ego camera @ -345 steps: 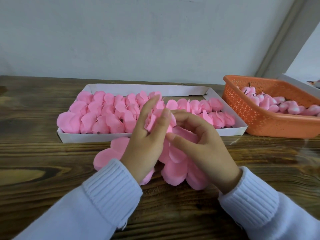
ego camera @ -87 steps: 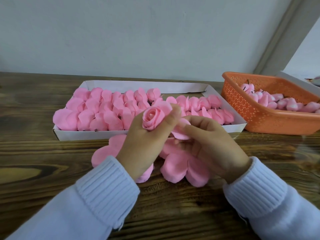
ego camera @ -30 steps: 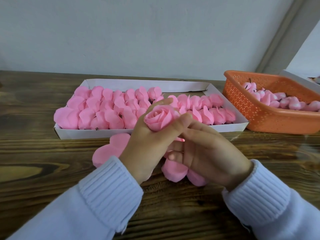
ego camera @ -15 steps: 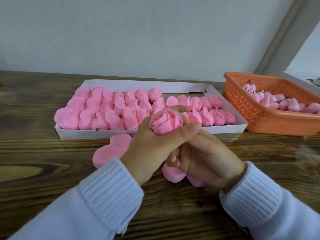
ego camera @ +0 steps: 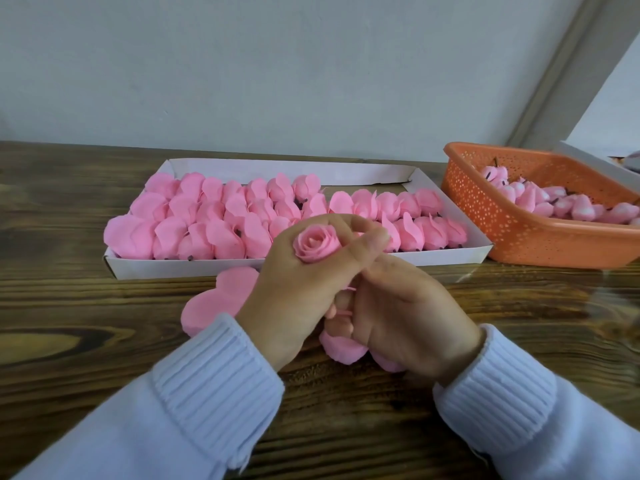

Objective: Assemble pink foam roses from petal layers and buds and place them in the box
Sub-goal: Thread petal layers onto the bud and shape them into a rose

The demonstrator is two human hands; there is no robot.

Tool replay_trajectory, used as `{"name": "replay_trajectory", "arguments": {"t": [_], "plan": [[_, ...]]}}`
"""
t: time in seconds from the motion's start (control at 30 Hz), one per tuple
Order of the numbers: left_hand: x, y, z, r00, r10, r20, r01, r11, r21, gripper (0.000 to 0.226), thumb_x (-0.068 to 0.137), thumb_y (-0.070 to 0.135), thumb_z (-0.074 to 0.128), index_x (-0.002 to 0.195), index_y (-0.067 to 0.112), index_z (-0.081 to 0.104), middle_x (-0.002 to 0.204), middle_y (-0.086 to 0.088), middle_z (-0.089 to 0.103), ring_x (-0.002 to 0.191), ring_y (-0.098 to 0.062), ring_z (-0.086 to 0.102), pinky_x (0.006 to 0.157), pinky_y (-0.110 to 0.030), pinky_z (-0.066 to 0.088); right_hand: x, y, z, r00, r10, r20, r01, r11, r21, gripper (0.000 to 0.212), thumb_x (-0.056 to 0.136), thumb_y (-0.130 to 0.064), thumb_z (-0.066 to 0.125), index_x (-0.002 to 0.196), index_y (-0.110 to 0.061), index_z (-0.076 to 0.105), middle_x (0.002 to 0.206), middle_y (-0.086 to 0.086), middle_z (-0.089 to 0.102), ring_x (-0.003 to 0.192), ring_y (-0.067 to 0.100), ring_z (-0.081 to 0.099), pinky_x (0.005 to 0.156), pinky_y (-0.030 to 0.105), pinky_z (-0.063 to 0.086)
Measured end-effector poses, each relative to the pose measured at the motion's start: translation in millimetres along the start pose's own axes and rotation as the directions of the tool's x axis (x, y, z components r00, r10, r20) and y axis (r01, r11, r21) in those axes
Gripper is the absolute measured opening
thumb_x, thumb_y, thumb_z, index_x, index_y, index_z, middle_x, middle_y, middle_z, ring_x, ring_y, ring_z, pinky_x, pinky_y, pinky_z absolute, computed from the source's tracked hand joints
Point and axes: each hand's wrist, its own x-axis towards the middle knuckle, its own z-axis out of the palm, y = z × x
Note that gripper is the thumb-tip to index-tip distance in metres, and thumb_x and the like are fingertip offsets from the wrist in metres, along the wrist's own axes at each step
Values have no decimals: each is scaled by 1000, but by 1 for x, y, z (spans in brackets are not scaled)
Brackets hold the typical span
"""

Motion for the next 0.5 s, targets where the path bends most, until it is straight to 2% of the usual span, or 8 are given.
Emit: {"name": "replay_trajectory", "arguments": {"t": [0.07, 0.1, 0.13, 0.17, 0.23, 0.33, 0.4, 0.5], "plan": [[1, 0, -2, 1000, 9, -8, -9, 1000, 2, 18, 58, 35, 75, 53, 27, 60, 88, 9, 71, 70, -11, 67, 57, -30, 53, -1, -1, 0, 998, -5, 56, 2, 999, 42, 22, 84, -17, 60, 105, -10, 62, 80, 7, 61, 68, 15, 59, 56, 23, 46], [1, 0, -3, 1000, 8, 4, -8, 1000, 2, 18, 59, 33, 76, 55, 27, 60, 90, 9, 71, 69, -14, 66, 60, -33, 53, -1, -1, 0, 998, -16, 62, 13, 999, 47, 21, 83, -17, 65, 101, -7, 62, 77, 7, 62, 67, 14, 59, 56, 23, 45], [0, 0, -3, 1000, 6, 25, -7, 1000, 4, 19, 60, 28, 79, 58, 26, 59, 91, 8, 71, 62, -16, 63, 57, -31, 51, -1, -1, 0, 999, -17, 51, 15, 999, 35, 19, 83, -19, 65, 94, -3, 61, 72, 7, 62, 63, 13, 59, 54, 21, 43], [0, 0, -2, 999, 1, 43, -1, 1000, 8, 20, 61, 23, 81, 61, 25, 61, 93, 8, 71, 51, -13, 58, 49, -25, 50, -1, -1, -1, 1000, -3, 25, 3, 1000, 5, 19, 85, -20, 61, 87, -2, 60, 67, 6, 61, 59, 12, 57, 52, 20, 41], [-2, 0, 0, 999, -22, 49, 21, 1000, 23, 12, 68, 22, 76, 62, 25, 66, 97, 8, 72, 38, -5, 52, 36, -15, 41, 0, -1, 0, 999, 40, -16, -41, 997, -59, 27, 87, -25, 48, 78, -2, 59, 61, 5, 59, 52, 11, 54, 50, 19, 39], [-1, 2, 1, 999, -33, 22, 33, 999, 22, 19, 73, 26, 68, 54, 25, 67, 99, 5, 72, 57, -5, 65, 41, -17, 45, 0, -1, 1, 999, 36, 2, -36, 999, -26, 27, 86, -26, 47, 95, -3, 60, 75, 9, 61, 62, 13, 57, 54, 21, 46], [0, 4, 0, 999, -38, 9, 38, 999, 3, 24, 73, 29, 67, 50, 23, 65, 100, 2, 72, 46, -4, 58, 38, -16, 41, 0, -1, 1, 999, -3, 35, 2, 1000, 9, 22, 86, -16, 49, 101, -8, 62, 82, 11, 56, 70, 15, 56, 57, 22, 46], [0, 6, -1, 999, -47, 10, 46, 998, 41, 18, 71, 31, 69, 54, 24, 67, 101, 6, 73, 37, -6, 48, 37, -16, 38, 1, 0, 1, 997, -31, 73, 30, 999, 14, 16, 89, -12, 56, 98, -13, 69, 76, 3, 60, 68, 11, 57, 58, 21, 44]]}}
